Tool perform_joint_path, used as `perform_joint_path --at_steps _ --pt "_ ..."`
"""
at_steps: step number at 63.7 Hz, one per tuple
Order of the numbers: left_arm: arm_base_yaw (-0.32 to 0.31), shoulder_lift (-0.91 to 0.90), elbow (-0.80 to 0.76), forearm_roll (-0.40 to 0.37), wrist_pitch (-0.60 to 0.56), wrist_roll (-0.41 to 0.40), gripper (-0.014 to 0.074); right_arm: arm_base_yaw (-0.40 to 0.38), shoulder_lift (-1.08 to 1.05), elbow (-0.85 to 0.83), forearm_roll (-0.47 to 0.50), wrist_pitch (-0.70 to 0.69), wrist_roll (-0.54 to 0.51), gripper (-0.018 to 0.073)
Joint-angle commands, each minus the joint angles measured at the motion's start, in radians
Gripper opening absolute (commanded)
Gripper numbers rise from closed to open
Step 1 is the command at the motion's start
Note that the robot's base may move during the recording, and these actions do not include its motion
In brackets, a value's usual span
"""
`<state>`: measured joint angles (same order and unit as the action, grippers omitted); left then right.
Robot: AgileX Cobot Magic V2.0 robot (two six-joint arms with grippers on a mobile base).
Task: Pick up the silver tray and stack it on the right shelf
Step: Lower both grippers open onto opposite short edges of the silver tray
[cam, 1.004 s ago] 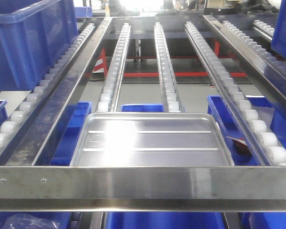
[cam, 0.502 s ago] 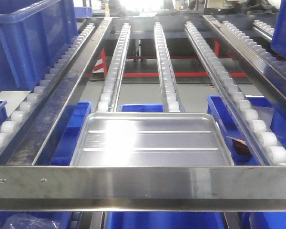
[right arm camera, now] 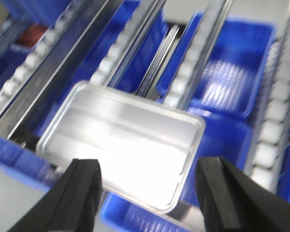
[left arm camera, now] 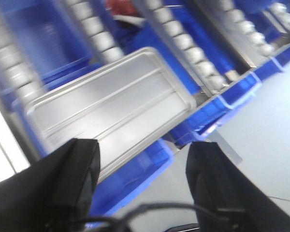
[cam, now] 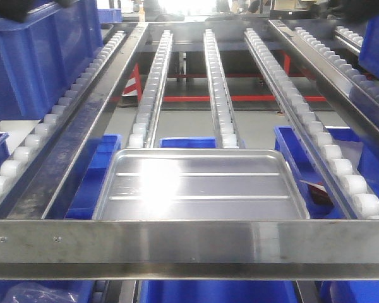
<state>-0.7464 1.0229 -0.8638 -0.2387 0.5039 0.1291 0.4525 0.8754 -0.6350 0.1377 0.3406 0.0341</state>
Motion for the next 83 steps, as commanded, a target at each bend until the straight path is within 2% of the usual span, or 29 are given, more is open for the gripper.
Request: perform_joint_path --at_steps 1,6,11,13,20,24,28,33,39,51,69,79,83 --pt "-0.028 0.031 -0.036 -0.043 -0.107 0.011 0.0318 0.012 0.035 -0.038 0.018 -0.093 -0.006 0.0519" --pt "-0.028 0.072 -0.047 -0.045 -0.118 0.011 0.0318 0.012 0.065 -0.052 0.021 -0.084 -0.006 0.0519" --pt "-0.026 0.127 -0.092 0.009 -0.065 -0.014 0.0317 0.011 0.102 -0.106 0.028 -0.017 -0.005 0.0519" --pt "-0.020 0.154 -0.123 0.040 -0.019 -0.052 0.0317 0.009 0.122 -0.138 0.034 0.036 -0.004 0.0519" --pt "-0.013 0.267 -0.260 0.211 0.156 -0.225 0.0317 0.003 0.222 -0.269 0.033 0.228 -0.004 0.0519" --pt "-0.013 0.334 -0.347 0.320 0.254 -0.368 0.0316 -0.004 0.289 -0.338 0.031 0.297 0.008 0.0519" --pt "-0.013 0.396 -0.415 0.425 0.349 -0.516 0.0316 -0.020 0.347 -0.390 0.007 0.339 0.056 0.0519" --pt "-0.013 0.460 -0.465 0.497 0.406 -0.663 0.0316 -0.044 0.402 -0.424 -0.047 0.362 0.154 0.0519" --pt "-0.013 0.513 -0.486 0.492 0.386 -0.717 0.0316 -0.068 0.460 -0.434 -0.084 0.360 0.224 0.0519" --pt "-0.008 0.607 -0.486 0.478 0.374 -0.791 0.0316 -0.073 0.576 -0.434 -0.084 0.355 0.226 0.0519" --pt "0.018 0.709 -0.486 0.474 0.365 -0.813 0.0316 -0.074 0.696 -0.434 -0.084 0.286 0.226 0.0519" --pt "0.065 0.731 -0.486 0.387 0.292 -0.825 0.0316 -0.078 0.732 -0.434 -0.084 0.245 0.226 0.0519" --pt "0.068 0.740 -0.486 0.391 0.290 -0.823 0.0316 -0.083 0.745 -0.434 -0.084 0.238 0.226 0.0519"
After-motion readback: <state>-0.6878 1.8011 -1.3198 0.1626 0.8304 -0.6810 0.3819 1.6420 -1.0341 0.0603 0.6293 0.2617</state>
